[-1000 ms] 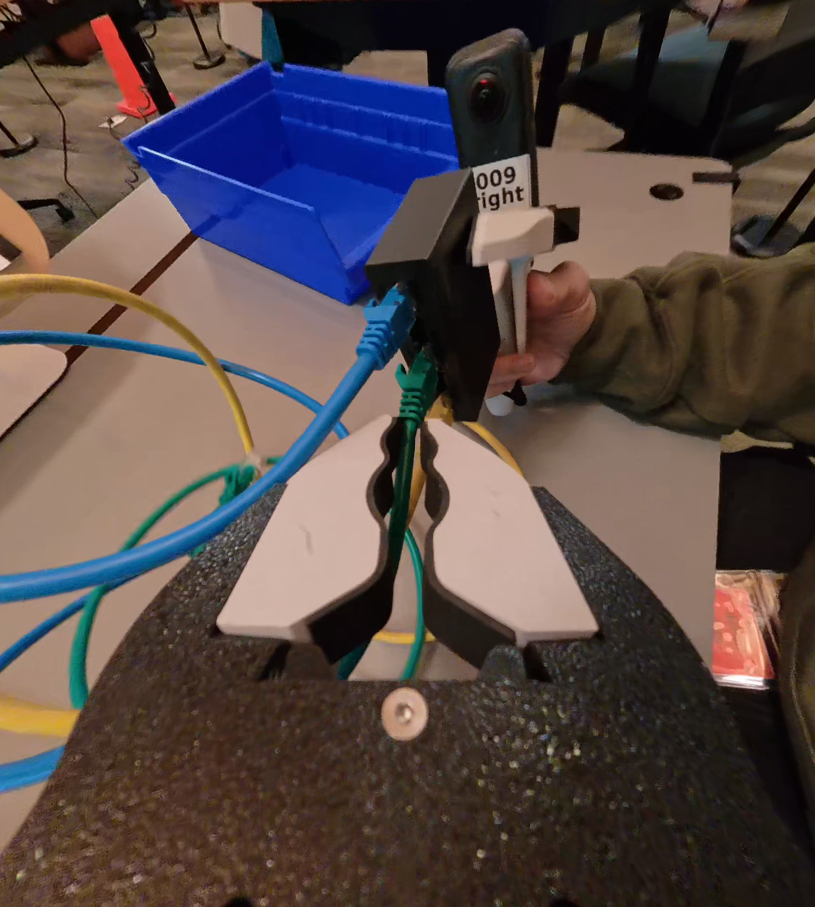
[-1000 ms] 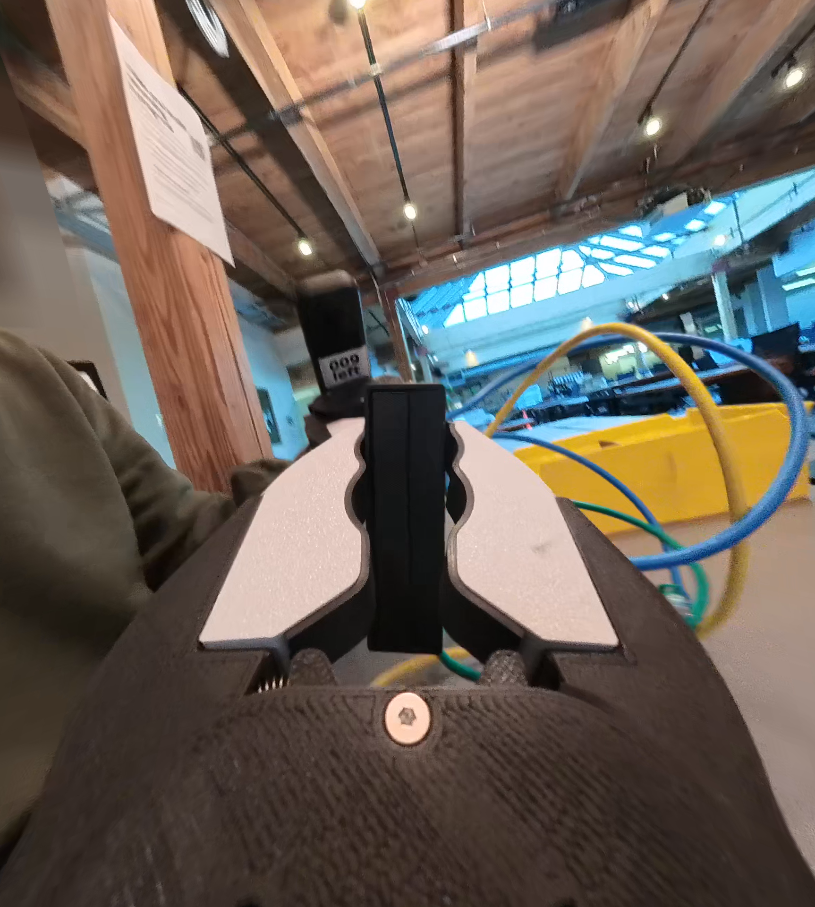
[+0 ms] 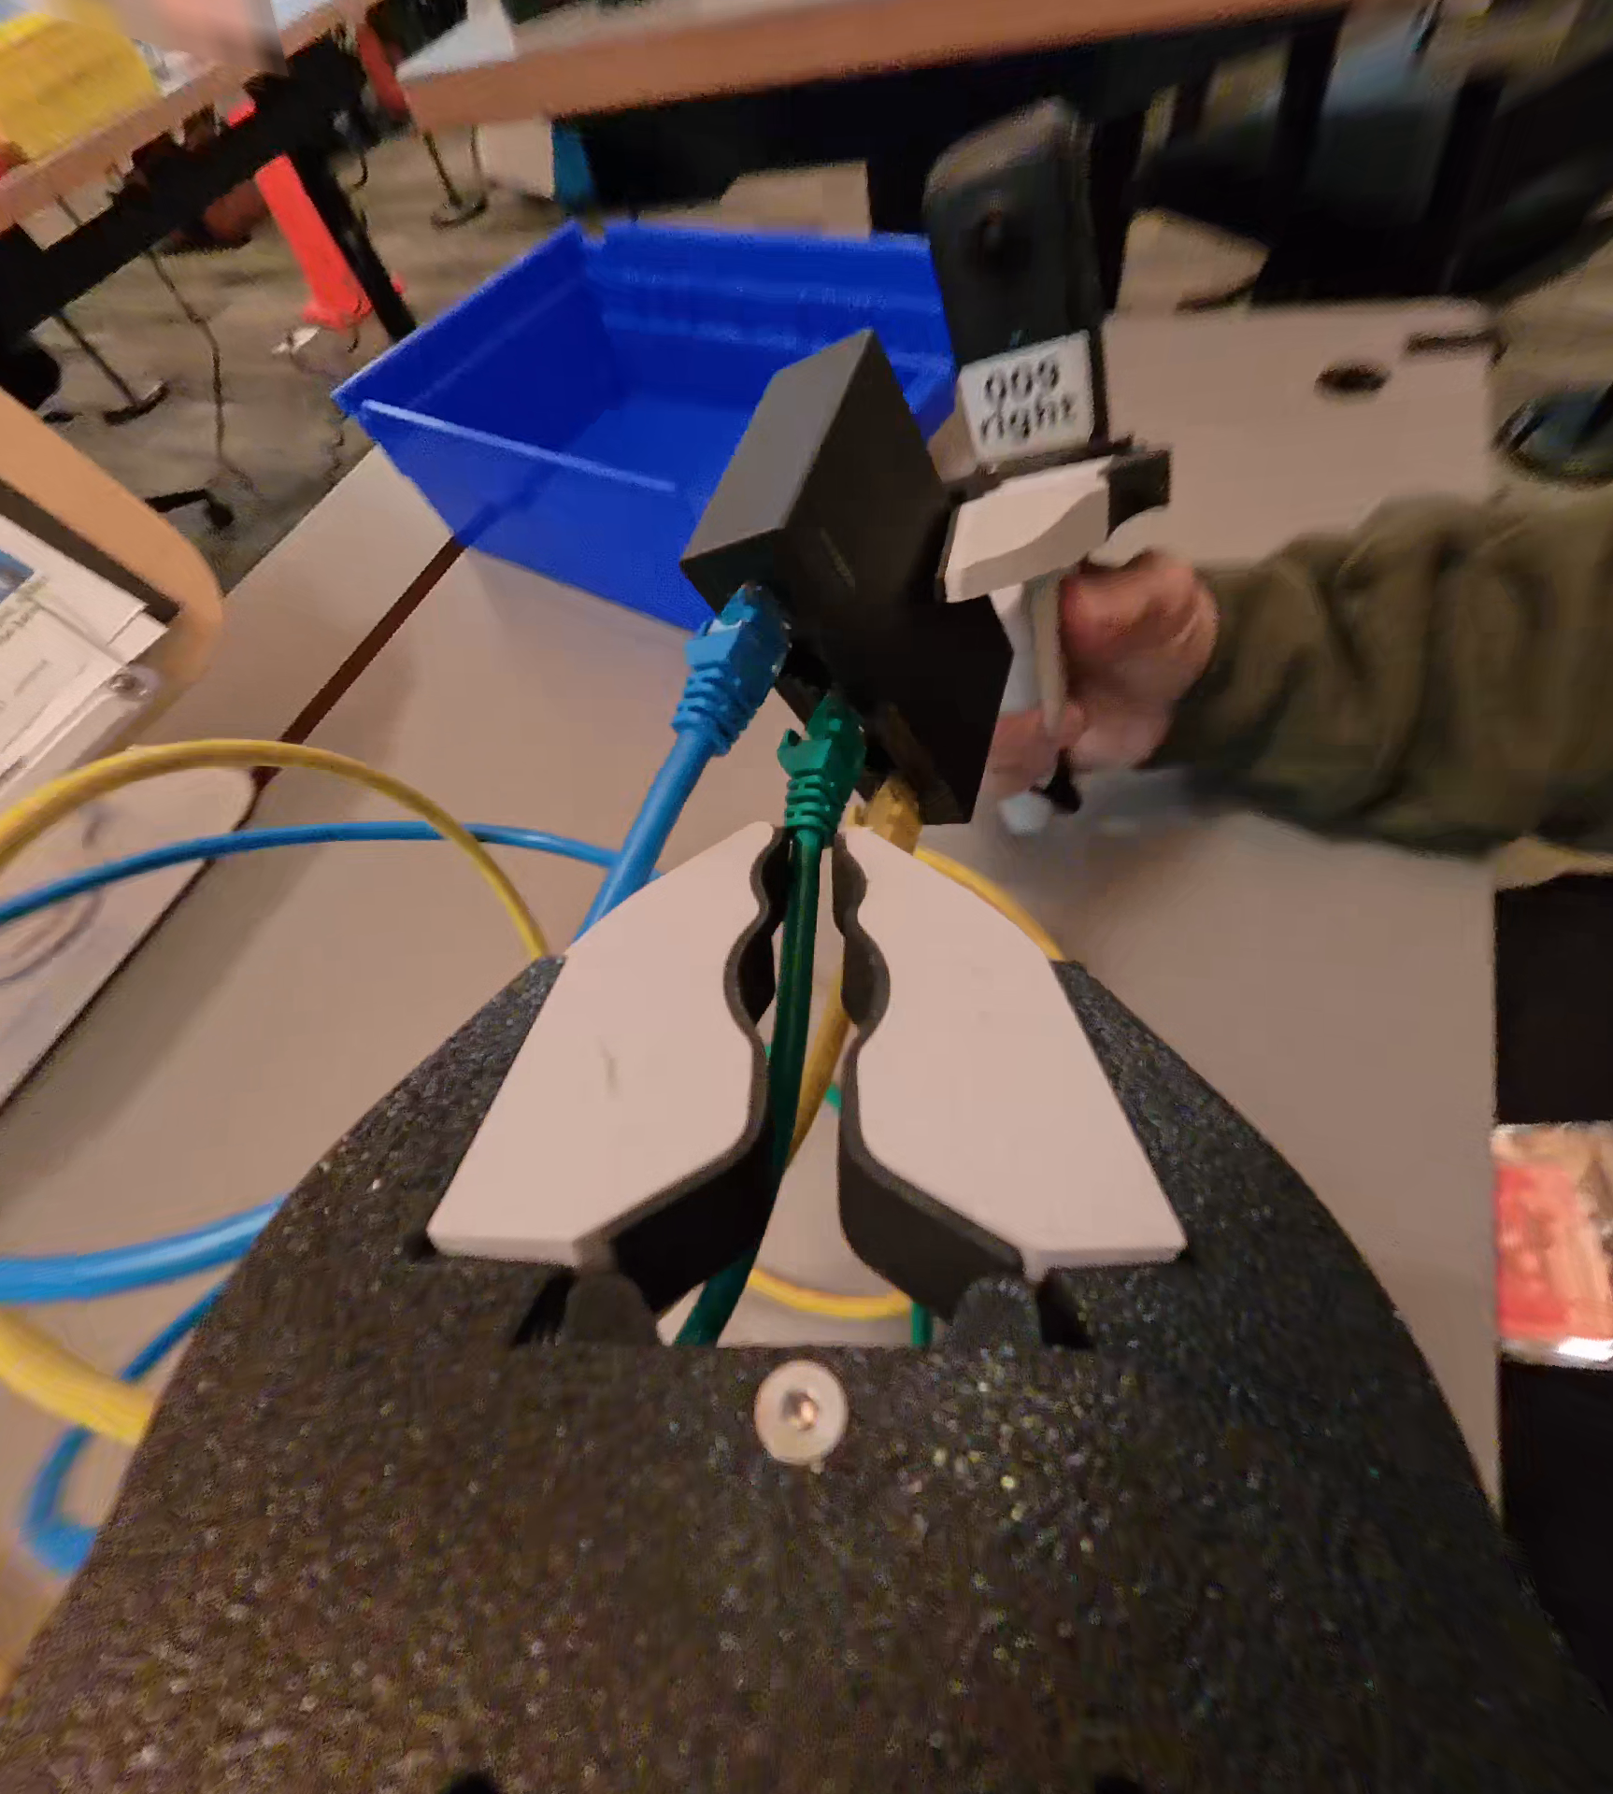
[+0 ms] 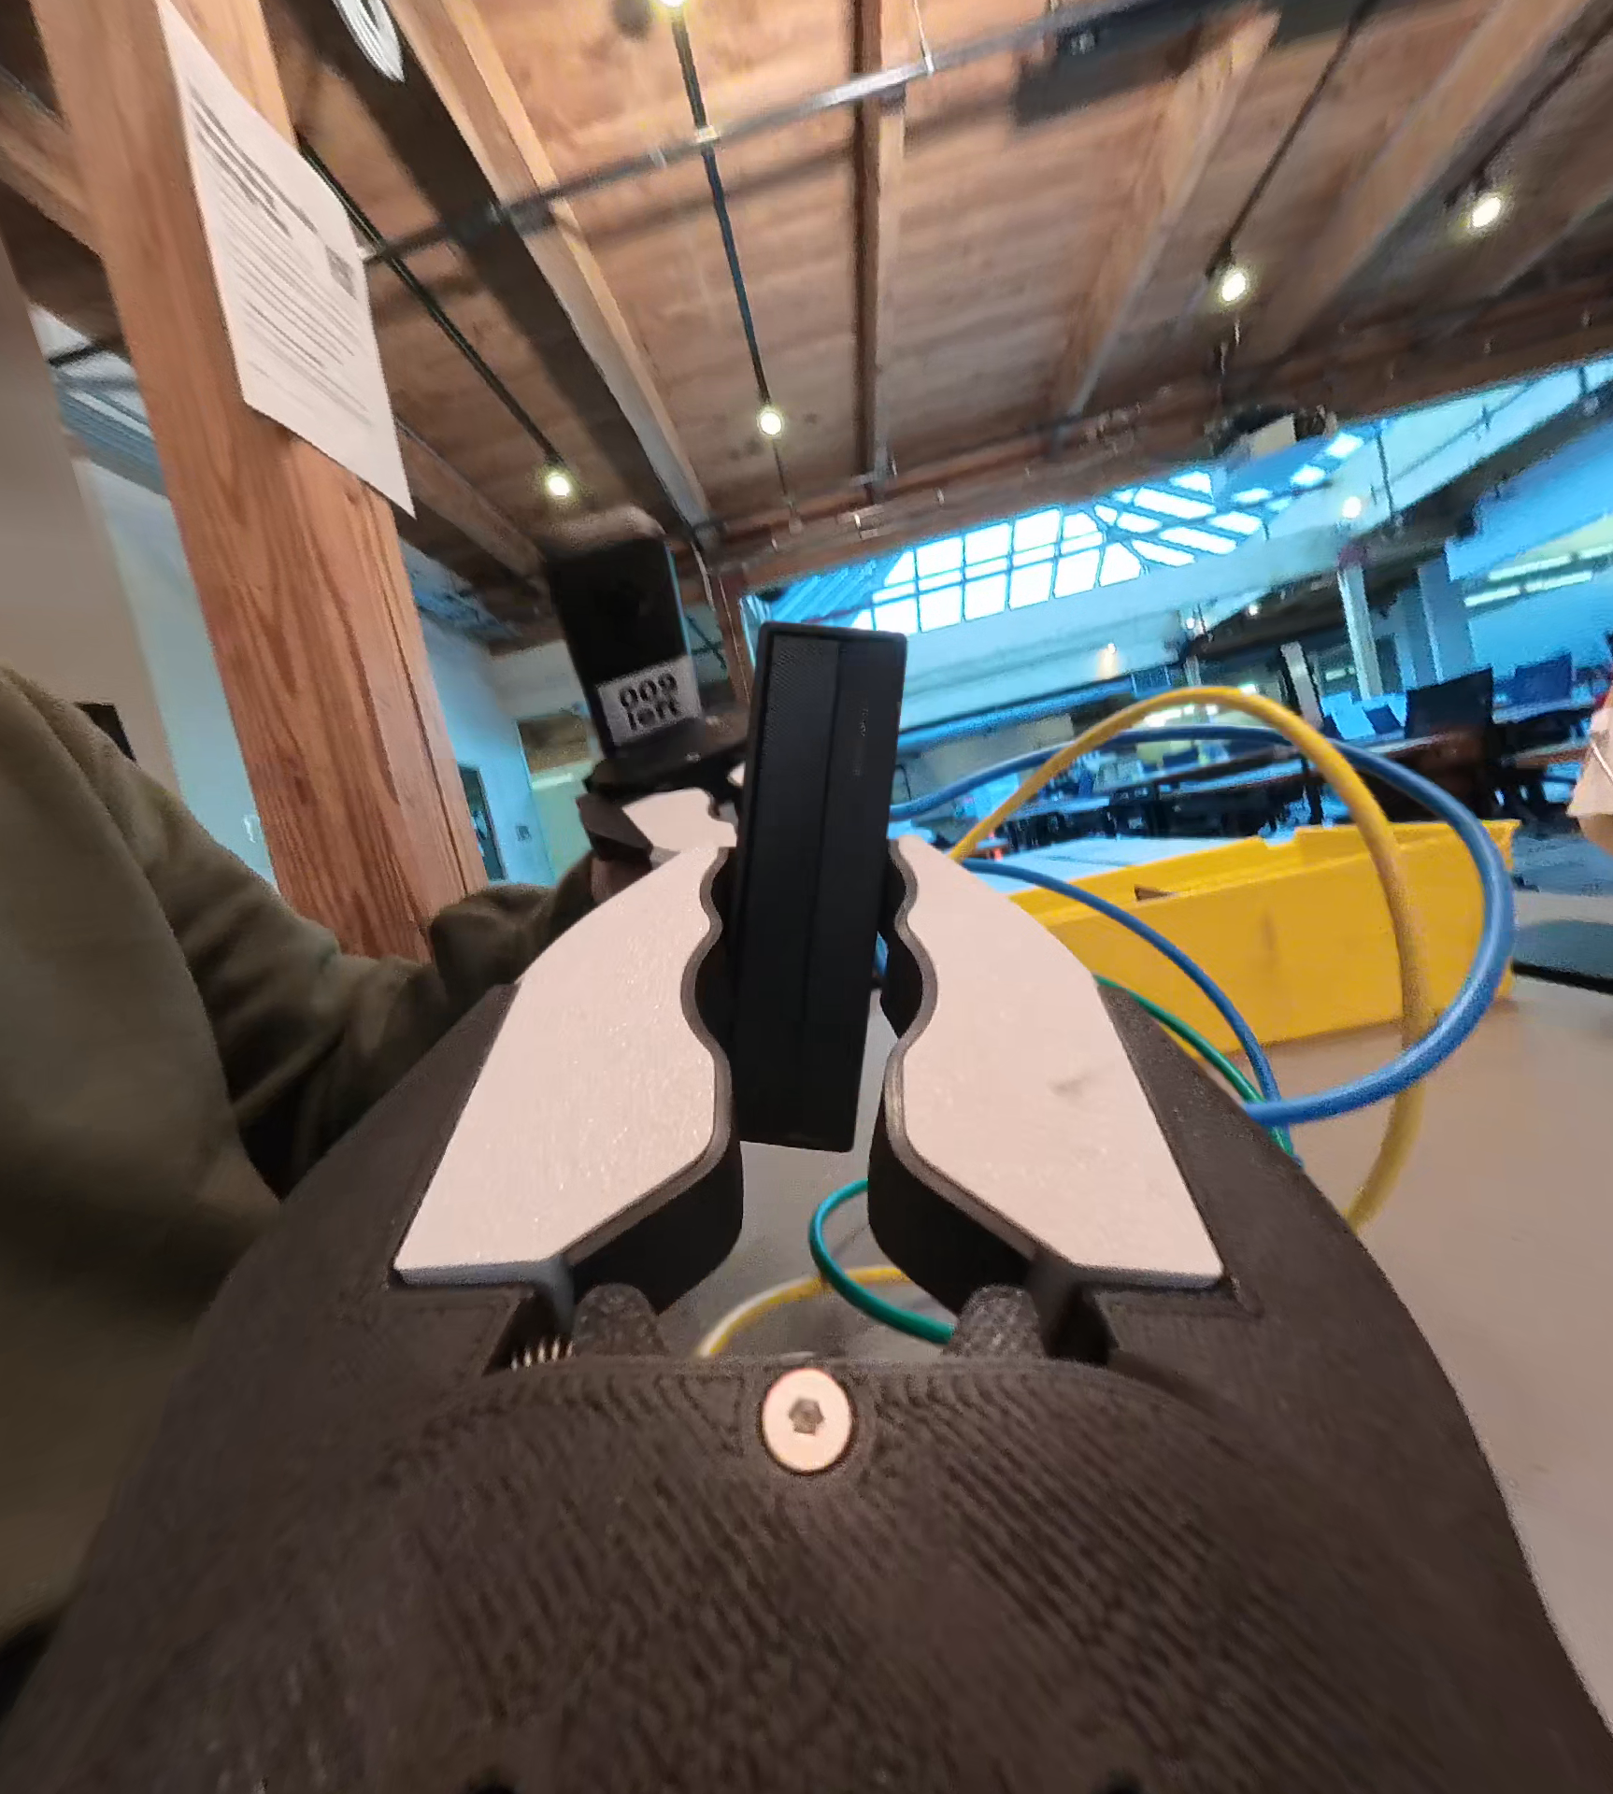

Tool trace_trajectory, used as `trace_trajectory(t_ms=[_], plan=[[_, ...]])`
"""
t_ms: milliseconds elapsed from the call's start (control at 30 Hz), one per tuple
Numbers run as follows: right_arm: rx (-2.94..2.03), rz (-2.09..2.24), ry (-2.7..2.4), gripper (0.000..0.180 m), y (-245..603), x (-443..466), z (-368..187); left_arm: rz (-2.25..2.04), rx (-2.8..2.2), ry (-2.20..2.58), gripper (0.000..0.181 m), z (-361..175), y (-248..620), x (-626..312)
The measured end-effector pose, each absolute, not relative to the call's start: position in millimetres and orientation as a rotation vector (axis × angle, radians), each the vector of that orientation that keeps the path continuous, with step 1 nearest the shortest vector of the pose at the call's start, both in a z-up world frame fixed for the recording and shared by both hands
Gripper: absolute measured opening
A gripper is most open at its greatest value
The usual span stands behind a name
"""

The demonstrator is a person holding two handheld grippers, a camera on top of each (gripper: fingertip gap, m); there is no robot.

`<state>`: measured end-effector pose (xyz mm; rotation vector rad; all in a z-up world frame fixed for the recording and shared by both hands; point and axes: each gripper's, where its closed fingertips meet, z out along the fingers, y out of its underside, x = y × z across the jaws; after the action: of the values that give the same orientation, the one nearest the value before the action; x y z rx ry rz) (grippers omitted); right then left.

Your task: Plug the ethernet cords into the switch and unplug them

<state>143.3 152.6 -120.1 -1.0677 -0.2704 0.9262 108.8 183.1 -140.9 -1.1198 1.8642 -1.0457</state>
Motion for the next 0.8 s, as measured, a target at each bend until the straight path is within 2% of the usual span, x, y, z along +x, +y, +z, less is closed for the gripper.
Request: trace_trajectory(t_ms=[33,200,333,433,567,800], plan=[[-1.042,0.936,-0.260,0.029,151.0,145.1,-117.2,-1.097,-1.129,1.835,0.008,-138.8,181.2,110.0],[-0.967,0.985,-0.218,0.028,146.3,153.7,-114.0,-1.073,-1.180,1.793,0.007,-147.3,182.0,109.8],[-0.978,0.981,-0.251,0.027,146.9,146.5,-115.5,-1.145,-1.246,1.758,0.015,-151.1,178.2,111.0],[-0.934,1.020,-0.228,0.028,147.2,145.1,-113.8,-1.349,-1.243,1.672,0.009,-139.3,171.2,111.7],[-0.960,1.006,-0.245,0.028,147.1,144.3,-118.2,-1.317,-1.248,1.699,0.008,-142.9,171.6,111.0],[-1.267,0.924,-0.412,0.028,160.4,116.2,-158.4,-1.228,-1.127,1.846,0.007,-134.5,179.0,100.5]])
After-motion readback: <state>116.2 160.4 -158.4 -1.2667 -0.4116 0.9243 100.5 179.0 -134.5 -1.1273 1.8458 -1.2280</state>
